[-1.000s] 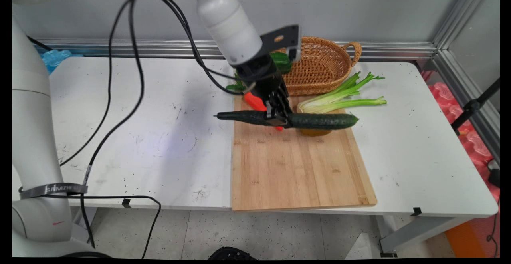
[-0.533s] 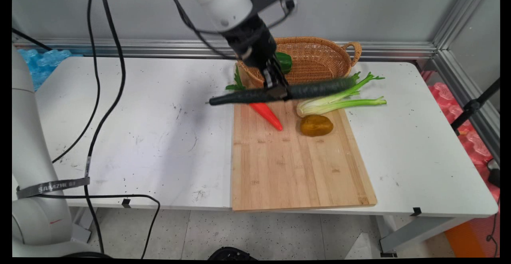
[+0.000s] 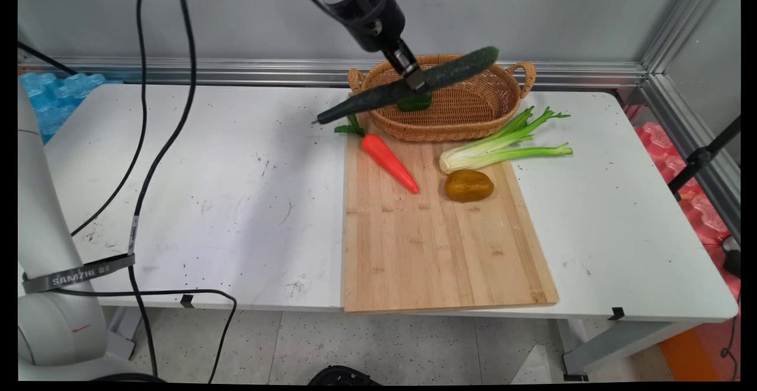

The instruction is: Place the picked object in the vegetable basket

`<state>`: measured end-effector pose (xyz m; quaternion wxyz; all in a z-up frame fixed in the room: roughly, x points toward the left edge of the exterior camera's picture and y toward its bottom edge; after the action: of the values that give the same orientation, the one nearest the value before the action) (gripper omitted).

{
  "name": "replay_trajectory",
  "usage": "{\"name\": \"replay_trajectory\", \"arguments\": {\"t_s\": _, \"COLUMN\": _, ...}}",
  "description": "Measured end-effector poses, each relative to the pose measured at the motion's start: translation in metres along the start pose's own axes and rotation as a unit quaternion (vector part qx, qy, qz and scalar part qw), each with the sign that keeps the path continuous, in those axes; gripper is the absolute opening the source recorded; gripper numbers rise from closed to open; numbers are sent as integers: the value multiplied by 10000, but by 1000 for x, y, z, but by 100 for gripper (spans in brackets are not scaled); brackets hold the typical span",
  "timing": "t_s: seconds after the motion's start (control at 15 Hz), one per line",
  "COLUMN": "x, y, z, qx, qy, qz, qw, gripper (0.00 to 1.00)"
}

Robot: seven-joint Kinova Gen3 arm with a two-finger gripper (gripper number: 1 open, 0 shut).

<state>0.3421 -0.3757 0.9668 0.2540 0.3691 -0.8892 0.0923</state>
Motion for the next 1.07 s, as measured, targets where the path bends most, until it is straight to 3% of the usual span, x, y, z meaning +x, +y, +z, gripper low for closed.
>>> {"name": "replay_trajectory", "arguments": {"t_s": 0.27, "x": 20, "y": -24, "z": 20, "qx": 292, "qy": 59, "qz": -265, "qw": 9992, "gripper": 0}}
{"name": "replay_trajectory", "arguments": {"t_s": 0.47, "x": 29, "y": -32, "z": 37, "qx": 382, "qy": -5, "qz": -240, "qw": 9990, "gripper": 0}}
{"name": "replay_trajectory", "arguments": {"t_s": 1.07, "x": 48, "y": -52, "z": 116, "qx": 558, "qy": -511, "qz": -7, "qw": 9971, "gripper": 0}}
